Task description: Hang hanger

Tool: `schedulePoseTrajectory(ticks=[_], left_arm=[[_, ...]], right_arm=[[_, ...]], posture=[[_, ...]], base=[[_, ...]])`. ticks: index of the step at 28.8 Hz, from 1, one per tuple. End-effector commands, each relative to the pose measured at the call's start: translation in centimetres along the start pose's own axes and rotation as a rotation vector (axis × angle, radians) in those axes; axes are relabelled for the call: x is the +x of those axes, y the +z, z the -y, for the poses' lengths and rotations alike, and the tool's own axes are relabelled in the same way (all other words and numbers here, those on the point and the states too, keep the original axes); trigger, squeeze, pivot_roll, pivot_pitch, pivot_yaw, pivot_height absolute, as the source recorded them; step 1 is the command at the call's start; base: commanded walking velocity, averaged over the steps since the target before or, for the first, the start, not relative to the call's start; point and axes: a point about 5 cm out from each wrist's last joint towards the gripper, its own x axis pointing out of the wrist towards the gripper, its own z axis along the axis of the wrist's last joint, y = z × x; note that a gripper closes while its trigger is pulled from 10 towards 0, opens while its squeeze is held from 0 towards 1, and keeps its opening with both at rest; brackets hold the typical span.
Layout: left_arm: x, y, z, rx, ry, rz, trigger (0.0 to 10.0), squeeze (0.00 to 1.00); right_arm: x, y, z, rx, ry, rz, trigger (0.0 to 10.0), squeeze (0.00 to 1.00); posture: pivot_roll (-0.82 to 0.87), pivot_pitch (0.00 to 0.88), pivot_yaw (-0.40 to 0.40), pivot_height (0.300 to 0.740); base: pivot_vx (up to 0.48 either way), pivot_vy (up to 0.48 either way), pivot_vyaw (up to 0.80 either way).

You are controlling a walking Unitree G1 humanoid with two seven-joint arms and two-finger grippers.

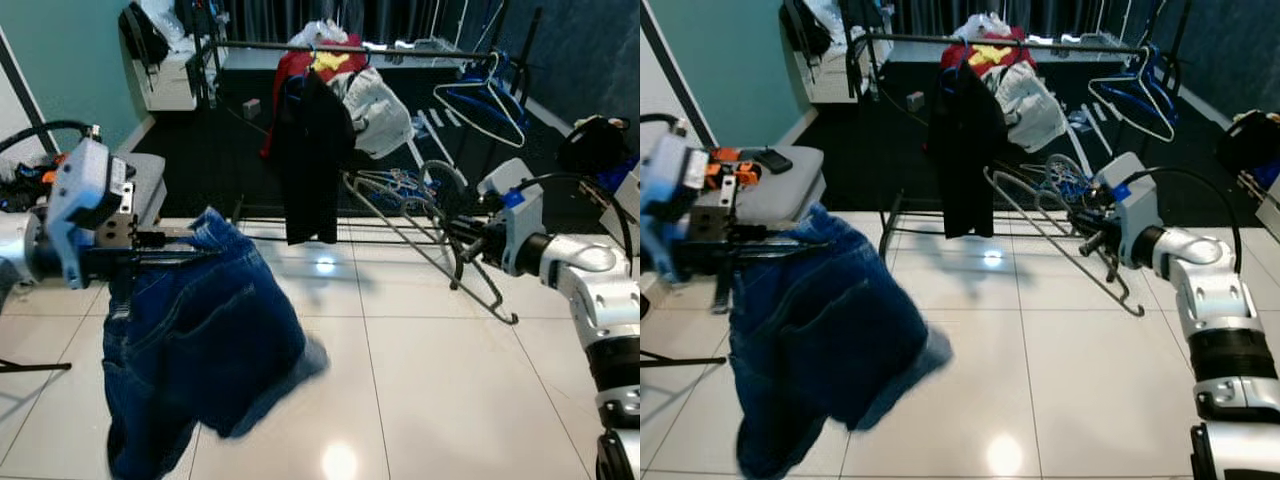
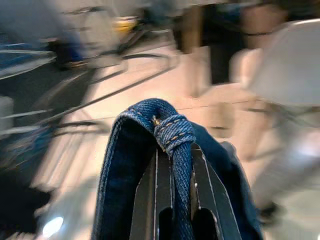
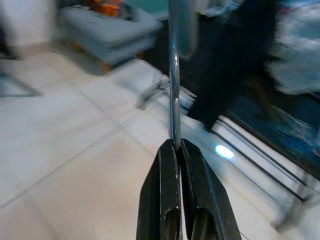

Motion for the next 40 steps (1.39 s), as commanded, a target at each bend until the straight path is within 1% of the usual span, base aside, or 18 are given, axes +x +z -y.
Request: schedulePoseTrajectory(ticks=[1,2,3,4,6,7,8,9,10,11,15,19,23,24,26,27,30,40], left_arm=[[0.0,0.8,0.6,0.002,-0.096,0.005,10.0,0.0],[0.5,1.4,1.0,0.019,-0.188,-0.005,10.0,0.0],[0.5,1.4,1.0,0.019,-0.188,-0.005,10.0,0.0],[1.0,1.8,1.1,0.053,-0.24,-0.029,10.0,0.0],[1.0,1.8,1.1,0.053,-0.24,-0.029,10.0,0.0],[1.5,2.1,1.0,0.094,-0.265,-0.053,10.0,0.0],[1.5,2.1,1.0,0.094,-0.265,-0.053,10.0,0.0],[2.1,2.3,0.8,0.169,-0.262,-0.081,10.0,0.0],[2.1,2.3,0.8,0.169,-0.262,-0.081,10.0,0.0],[2.6,2.3,0.5,0.226,-0.252,-0.106,10.0,0.0],[3.7,2.5,0.2,0.334,-0.244,-0.145,10.0,0.0],[3.8,2.6,0.1,0.354,-0.247,-0.153,10.0,0.0],[4.2,3.0,0.0,0.4,-0.25,-0.166,10.0,0.0],[4.4,3.1,-0.1,0.443,-0.253,-0.183,10.0,0.0],[4.6,3.2,-0.2,0.485,-0.256,-0.202,10.0,0.0],[4.6,3.2,-0.2,0.485,-0.256,-0.202,10.0,0.0],[5.1,3.2,-0.5,0.556,-0.257,-0.22,10.0,0.0],[6.2,3.4,-1.0,0.654,-0.252,-0.207,10.0,0.0]], right_arm=[[-0.1,0.6,-0.4,0.0,0.06,0.023,10.0,0.0],[-0.4,1.0,-1.4,-0.007,0.187,0.046,10.0,0.0],[-0.4,1.0,-1.4,-0.007,0.187,0.046,10.0,0.0],[-0.6,1.4,-2.3,-0.007,0.3,0.064,10.0,0.0],[-0.6,1.4,-2.3,-0.007,0.3,0.064,10.0,0.0],[-0.7,1.9,-3.1,0.001,0.397,0.088,10.0,0.0],[-0.7,1.9,-3.1,0.001,0.397,0.088,10.0,0.0],[-0.6,2.5,-4.0,0.016,0.492,0.117,10.0,0.0],[-0.6,2.5,-4.0,0.016,0.492,0.117,10.0,0.0],[-0.7,3.0,-4.6,0.03,0.56,0.137,10.0,0.0],[-1.3,4.0,-5.4,0.074,0.712,0.15,10.0,0.0],[-1.7,4.2,-5.5,0.084,0.753,0.152,10.0,0.0],[-3.2,5.4,-5.7,0.121,0.872,0.208,10.0,0.0],[-4.3,5.7,-5.9,0.137,0.948,0.221,10.0,0.0],[-5.1,5.6,-6.2,0.135,0.996,0.192,10.0,0.0],[-5.1,5.6,-6.2,0.135,0.996,0.192,10.0,0.0],[-5.9,4.4,-6.2,0.105,1.009,0.049,10.0,0.0],[-6.9,3.9,-5.8,0.08,1.002,-0.097,10.0,0.0]], posture=[[-0.14,0.0,0.02,0.74],[-0.13,0.0,0.018,0.74],[-0.13,0.0,0.018,0.74],[-0.13,0.0,0.015,0.74],[-0.13,0.0,0.015,0.74],[-0.13,0.0,0.013,0.74],[-0.13,0.0,0.013,0.74],[-0.13,0.0,0.01,0.74],[-0.13,0.0,0.01,0.74],[-0.13,0.0,0.008,0.74],[-0.12,0.0,0.007,0.74],[-0.12,0.0,0.006,0.74],[-0.12,0.0,0.003,0.74],[-0.12,0.0,0.001,0.74],[-0.12,0.0,0.002,0.74],[-0.12,0.0,0.002,0.74],[-0.13,0.0,0.002,0.74],[-0.12,0.0,-0.001,0.74]], base=[[0.0,0.0,0.0],[0.0,0.0,0.0],[0.0,0.0,0.0],[0.0,0.0,0.0],[0.0,0.0,0.0],[0.0,0.0,0.0],[0.0,0.0,0.0],[0.0,0.0,0.0],[0.0,0.0,0.0],[0.0,0.0,0.0],[0.0,0.0,0.0],[0.0,0.0,0.0],[0.0,0.0,0.0],[0.0,0.0,0.0],[0.0,0.0,0.0],[0.0,0.0,0.0],[0.0,0.0,0.0],[0.0,0.0,0.0]])
